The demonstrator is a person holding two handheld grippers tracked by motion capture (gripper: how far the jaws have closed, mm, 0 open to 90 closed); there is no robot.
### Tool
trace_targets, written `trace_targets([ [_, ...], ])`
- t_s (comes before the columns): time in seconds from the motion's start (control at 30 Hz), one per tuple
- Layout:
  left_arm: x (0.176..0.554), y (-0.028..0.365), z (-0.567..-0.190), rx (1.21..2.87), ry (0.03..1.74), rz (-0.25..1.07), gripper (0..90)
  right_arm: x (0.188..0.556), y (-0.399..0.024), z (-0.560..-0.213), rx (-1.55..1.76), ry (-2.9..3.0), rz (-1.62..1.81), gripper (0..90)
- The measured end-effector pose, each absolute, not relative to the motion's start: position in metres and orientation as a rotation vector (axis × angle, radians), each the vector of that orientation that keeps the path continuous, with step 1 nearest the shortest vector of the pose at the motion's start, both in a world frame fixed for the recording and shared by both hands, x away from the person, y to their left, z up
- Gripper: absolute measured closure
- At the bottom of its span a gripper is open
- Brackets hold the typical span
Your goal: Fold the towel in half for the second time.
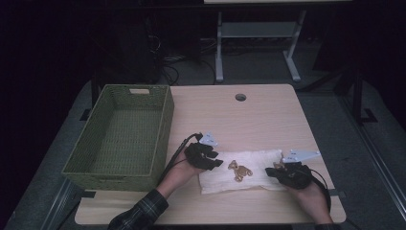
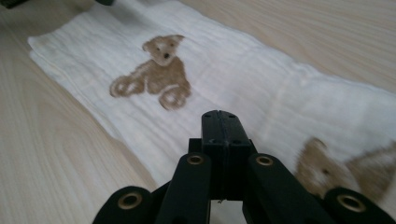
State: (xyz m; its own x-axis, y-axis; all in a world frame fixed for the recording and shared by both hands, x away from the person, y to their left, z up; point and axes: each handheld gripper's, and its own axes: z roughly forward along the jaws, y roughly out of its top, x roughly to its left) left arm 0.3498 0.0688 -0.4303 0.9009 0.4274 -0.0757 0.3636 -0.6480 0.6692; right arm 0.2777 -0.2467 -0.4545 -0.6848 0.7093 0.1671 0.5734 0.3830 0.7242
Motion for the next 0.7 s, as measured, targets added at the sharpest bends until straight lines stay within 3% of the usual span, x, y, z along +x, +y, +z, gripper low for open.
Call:
trace_targets([
  [0.27, 0.371, 0.049, -0.436, 2.325, 0.537, 0.107, 48.9, 0.282, -0.215, -0.456, 1.066, 2.534, 1.2, 90.0],
  [0.7, 0.389, 0.019, -0.454, 2.335, 0.5, 0.083, 43.5, 0.288, -0.186, -0.469, 1.018, 2.624, 1.164, 90.0],
])
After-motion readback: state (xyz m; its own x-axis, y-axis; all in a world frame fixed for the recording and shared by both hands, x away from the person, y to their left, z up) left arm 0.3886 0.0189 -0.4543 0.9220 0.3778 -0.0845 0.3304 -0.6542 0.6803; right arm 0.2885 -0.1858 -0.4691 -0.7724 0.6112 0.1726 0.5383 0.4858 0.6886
